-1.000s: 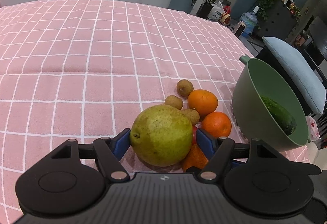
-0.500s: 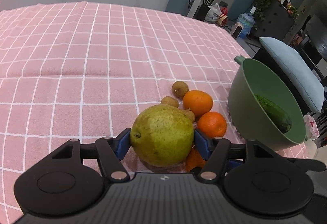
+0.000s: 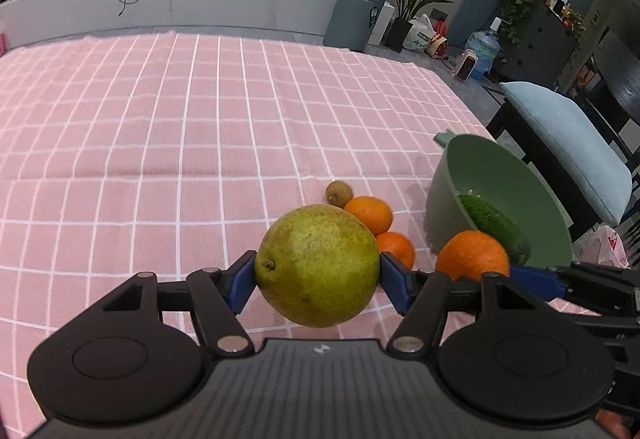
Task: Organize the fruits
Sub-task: 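Carry the pear with the left tool while the right tool carries the orange over the colander, then open the left gripper to drop the pear while the right gripper drops the orange into the colander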
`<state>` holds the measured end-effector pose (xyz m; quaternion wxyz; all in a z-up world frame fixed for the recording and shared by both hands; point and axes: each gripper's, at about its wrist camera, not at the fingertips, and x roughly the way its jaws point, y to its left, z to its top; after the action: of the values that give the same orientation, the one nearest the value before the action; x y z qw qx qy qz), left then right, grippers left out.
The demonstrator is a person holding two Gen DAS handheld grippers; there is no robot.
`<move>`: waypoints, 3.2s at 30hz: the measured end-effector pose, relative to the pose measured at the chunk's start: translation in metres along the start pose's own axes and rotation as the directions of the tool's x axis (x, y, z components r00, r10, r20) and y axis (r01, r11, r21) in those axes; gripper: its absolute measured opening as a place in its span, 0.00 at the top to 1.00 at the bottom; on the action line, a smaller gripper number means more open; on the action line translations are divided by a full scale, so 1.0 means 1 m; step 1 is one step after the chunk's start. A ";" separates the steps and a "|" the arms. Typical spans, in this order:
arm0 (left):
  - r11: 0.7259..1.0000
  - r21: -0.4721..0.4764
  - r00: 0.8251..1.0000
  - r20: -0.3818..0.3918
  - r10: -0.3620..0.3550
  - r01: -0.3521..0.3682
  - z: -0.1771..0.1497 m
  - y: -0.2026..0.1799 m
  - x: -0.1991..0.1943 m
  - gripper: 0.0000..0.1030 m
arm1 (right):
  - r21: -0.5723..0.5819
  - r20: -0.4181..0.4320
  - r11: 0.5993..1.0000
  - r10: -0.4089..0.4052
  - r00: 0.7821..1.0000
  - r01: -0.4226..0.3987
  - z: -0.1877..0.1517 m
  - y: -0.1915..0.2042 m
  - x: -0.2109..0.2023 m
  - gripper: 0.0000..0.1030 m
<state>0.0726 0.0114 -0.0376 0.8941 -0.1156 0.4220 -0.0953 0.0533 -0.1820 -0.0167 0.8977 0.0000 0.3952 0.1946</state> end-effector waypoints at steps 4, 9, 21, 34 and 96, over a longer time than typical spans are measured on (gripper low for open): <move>1.000 0.024 1.000 -0.006 0.002 -0.002 0.010 -0.016 -0.011 0.28 | -0.033 0.046 0.999 -0.018 0.999 0.020 0.007 -0.008 -0.020 0.68; 0.997 0.073 1.000 -0.003 -0.016 0.017 0.024 -0.042 -0.019 0.28 | -0.053 0.074 0.995 -0.075 0.994 0.079 0.016 -0.028 -0.039 0.68; 0.968 0.207 0.990 -0.052 -0.131 0.139 0.052 -0.123 0.002 0.28 | -0.039 0.031 0.979 -0.200 0.979 0.201 0.024 -0.093 -0.051 0.68; 0.969 0.207 0.982 -0.155 -0.106 0.137 0.060 -0.143 0.062 0.27 | -0.046 -0.078 0.972 -0.232 0.970 0.229 0.018 -0.126 -0.012 0.68; 0.971 0.234 0.998 -0.053 -0.038 0.050 0.041 -0.055 -0.004 0.27 | 0.000 0.100 0.994 -0.111 0.989 0.111 0.008 -0.018 -0.043 0.60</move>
<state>0.0978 -0.0345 0.0069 0.8887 -0.0159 0.4267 -0.1673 0.0385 -0.2121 0.0163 0.9258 -0.0150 0.3487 0.1453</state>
